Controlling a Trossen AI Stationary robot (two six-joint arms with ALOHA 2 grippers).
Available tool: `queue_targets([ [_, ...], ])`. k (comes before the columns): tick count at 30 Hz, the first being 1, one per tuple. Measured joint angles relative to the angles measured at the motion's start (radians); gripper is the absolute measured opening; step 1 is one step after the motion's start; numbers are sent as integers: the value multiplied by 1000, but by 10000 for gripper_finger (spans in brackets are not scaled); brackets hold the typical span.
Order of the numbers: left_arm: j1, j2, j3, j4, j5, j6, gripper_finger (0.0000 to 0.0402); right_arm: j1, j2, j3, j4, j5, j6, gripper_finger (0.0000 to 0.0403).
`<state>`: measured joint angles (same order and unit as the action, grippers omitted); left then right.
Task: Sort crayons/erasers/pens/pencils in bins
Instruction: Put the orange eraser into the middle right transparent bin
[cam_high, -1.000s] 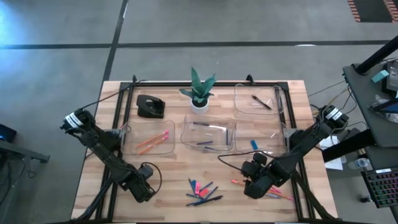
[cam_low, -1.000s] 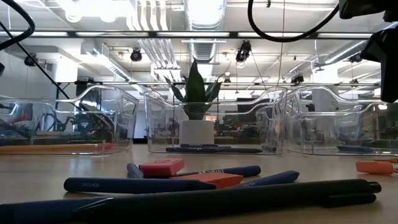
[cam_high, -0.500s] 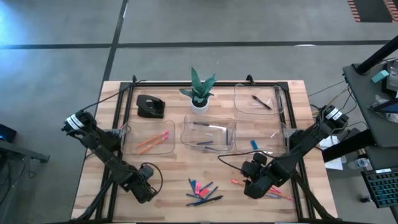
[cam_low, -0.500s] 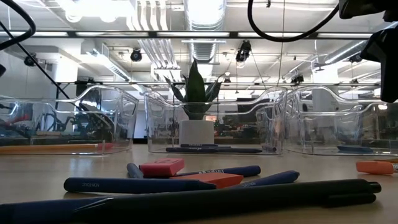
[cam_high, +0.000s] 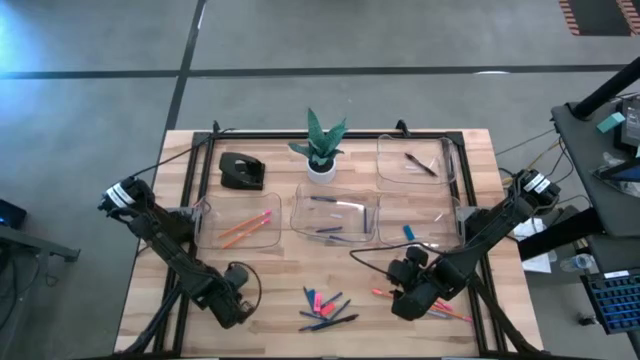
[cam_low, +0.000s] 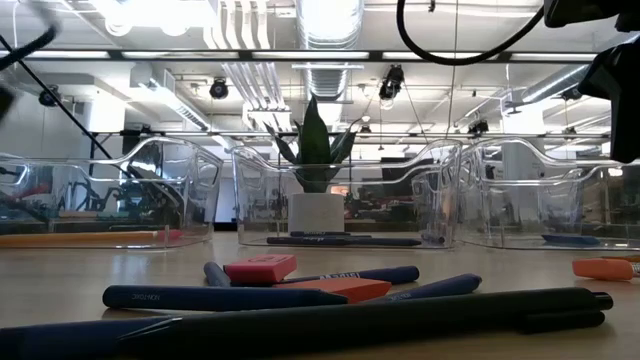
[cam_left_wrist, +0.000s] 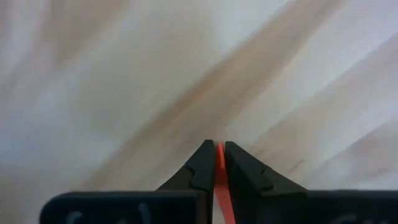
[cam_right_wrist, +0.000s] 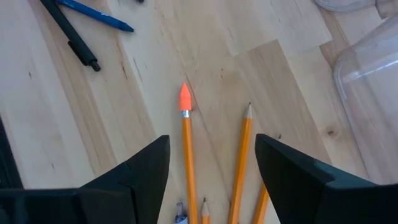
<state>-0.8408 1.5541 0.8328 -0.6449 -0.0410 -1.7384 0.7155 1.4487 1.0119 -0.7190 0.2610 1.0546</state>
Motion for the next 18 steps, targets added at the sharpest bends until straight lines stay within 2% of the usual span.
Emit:
queue_targets([
  [5,27,-48,36,53,-305,131,12,0,0,0,3,0,0,226],
  [10,64,-52,65,262,-562,423,12,0,0,0,4,0,0,226],
  [14,83,-49,59,545,-682,714,12,0,0,0,4,0,0,226],
  [18,96,-49,56,816,-756,1011,12,0,0,0,4,0,0,226],
])
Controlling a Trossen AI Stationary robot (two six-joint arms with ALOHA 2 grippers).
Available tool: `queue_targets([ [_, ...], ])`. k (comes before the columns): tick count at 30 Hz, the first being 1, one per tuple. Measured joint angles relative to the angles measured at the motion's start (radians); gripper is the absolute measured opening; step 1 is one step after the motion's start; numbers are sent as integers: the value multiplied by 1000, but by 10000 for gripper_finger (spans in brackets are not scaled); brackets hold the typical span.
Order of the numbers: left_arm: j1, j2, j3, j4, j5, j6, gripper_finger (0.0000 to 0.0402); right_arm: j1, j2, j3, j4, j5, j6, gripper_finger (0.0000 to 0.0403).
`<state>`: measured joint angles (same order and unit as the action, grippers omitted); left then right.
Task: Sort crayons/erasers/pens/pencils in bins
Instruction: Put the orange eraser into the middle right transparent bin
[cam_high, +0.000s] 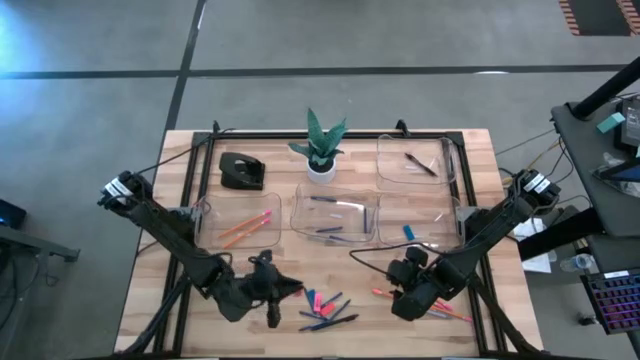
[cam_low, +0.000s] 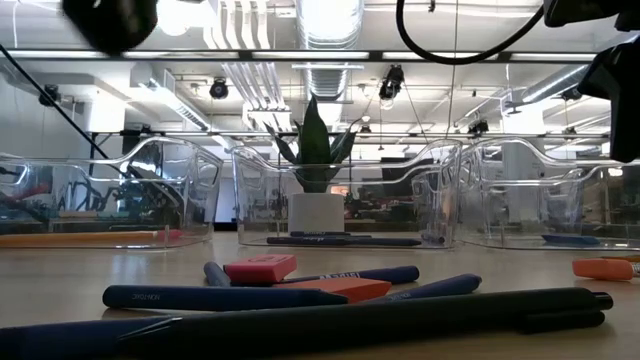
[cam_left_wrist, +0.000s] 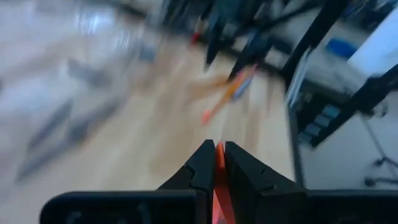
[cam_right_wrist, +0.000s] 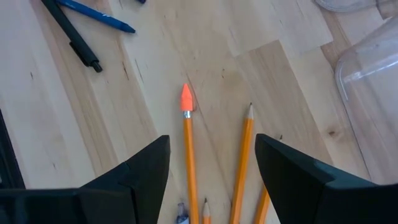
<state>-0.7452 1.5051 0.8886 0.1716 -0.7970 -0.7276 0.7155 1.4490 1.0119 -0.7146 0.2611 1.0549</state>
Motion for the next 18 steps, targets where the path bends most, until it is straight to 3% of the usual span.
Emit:
queue_targets([
  [7,27,-1,-6,293,-30,350,12,-3,0,0,48,37,-6,226],
  [18,94,14,-17,300,-50,369,12,-12,44,0,383,379,-232,226],
])
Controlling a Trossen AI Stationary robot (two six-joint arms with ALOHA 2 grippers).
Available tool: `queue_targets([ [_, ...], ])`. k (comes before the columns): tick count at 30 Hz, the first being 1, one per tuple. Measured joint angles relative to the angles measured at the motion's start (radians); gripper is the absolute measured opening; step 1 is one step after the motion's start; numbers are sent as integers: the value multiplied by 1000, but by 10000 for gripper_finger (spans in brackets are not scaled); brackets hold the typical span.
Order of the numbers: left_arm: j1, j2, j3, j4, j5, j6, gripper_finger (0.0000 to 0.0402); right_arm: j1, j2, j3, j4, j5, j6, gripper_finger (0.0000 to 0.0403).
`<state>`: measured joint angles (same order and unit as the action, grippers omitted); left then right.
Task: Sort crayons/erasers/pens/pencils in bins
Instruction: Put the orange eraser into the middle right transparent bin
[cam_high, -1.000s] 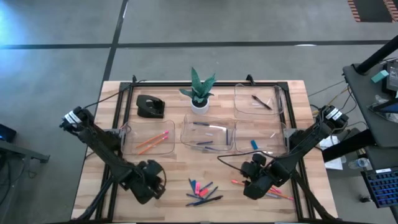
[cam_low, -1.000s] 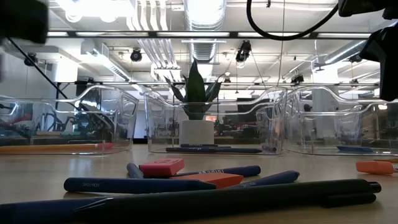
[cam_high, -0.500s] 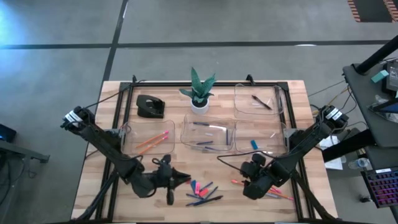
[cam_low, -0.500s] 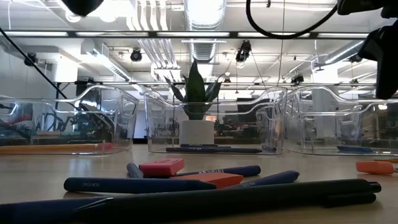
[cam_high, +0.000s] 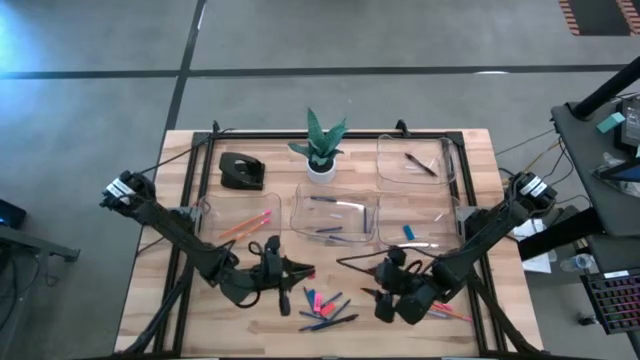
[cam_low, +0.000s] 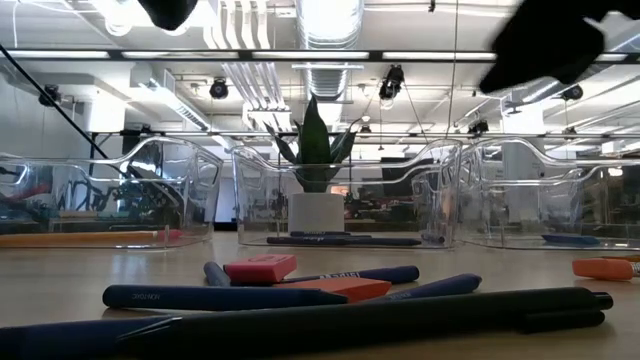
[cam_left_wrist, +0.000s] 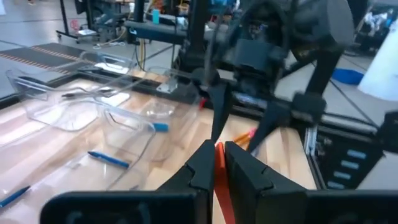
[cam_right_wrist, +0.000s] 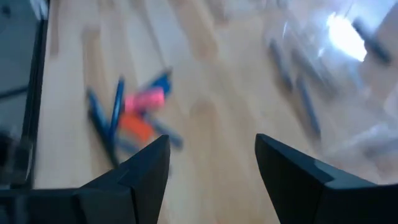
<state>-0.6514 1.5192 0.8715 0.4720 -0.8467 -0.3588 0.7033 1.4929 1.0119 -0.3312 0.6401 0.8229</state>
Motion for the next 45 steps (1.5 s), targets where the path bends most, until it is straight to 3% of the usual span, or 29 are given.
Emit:
queue_targets([
  [3,14,0,-4,0,0,0,12,-26,33,4,114,72,-53,226],
  [11,31,-1,-4,26,0,9,12,-88,86,87,132,78,-225,226],
  [19,32,-1,-2,81,2,170,12,-90,108,166,201,51,-510,226],
  [24,29,-1,-2,104,3,331,12,-98,107,187,361,-53,-639,226],
  [31,16,-1,-3,244,176,527,12,-123,105,194,421,-72,-675,226],
  [45,17,39,14,319,189,630,12,-152,105,194,553,-72,-686,226],
])
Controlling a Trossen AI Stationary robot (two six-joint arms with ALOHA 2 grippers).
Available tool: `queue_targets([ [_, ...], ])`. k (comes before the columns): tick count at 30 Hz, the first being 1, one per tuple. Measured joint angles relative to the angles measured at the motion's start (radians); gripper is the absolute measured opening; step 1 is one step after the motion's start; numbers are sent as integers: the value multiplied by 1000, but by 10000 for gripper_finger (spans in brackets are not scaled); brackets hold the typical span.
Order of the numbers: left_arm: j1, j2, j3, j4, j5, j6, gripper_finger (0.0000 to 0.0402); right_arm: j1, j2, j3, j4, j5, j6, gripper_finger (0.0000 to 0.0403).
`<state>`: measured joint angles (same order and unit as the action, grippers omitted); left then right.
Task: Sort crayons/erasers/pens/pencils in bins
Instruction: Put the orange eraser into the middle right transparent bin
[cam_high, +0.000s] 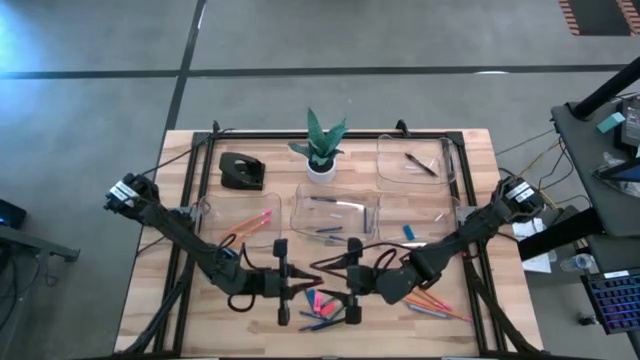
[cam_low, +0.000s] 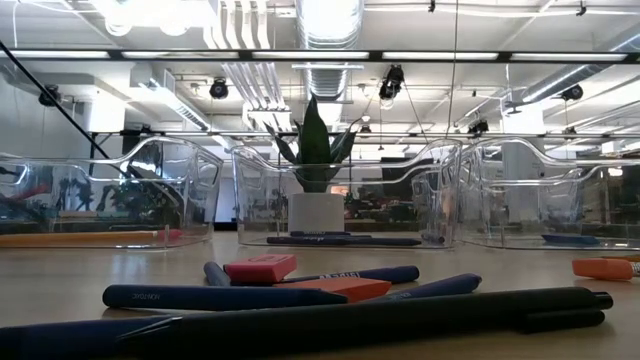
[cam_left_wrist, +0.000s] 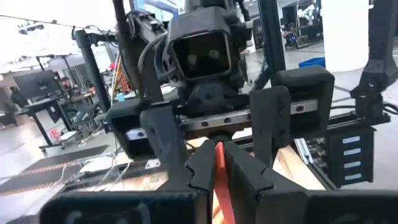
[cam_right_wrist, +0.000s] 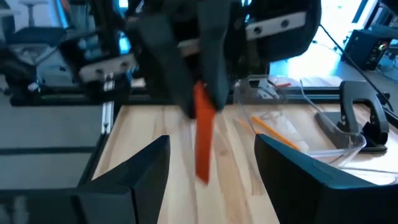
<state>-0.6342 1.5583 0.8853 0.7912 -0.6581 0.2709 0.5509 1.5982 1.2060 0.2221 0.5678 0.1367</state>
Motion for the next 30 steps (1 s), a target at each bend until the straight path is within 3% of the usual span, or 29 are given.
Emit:
queue_targets([
  [9,3,24,15,21,2,24,12,-17,0,0,19,-2,56,205],
  [21,5,24,12,39,-5,9,12,-16,3,0,12,-11,28,25],
  [25,7,24,9,39,-5,-75,19,-16,3,0,11,-13,24,18],
  [30,7,26,8,28,7,-90,57,-17,2,0,-3,-24,27,16],
])
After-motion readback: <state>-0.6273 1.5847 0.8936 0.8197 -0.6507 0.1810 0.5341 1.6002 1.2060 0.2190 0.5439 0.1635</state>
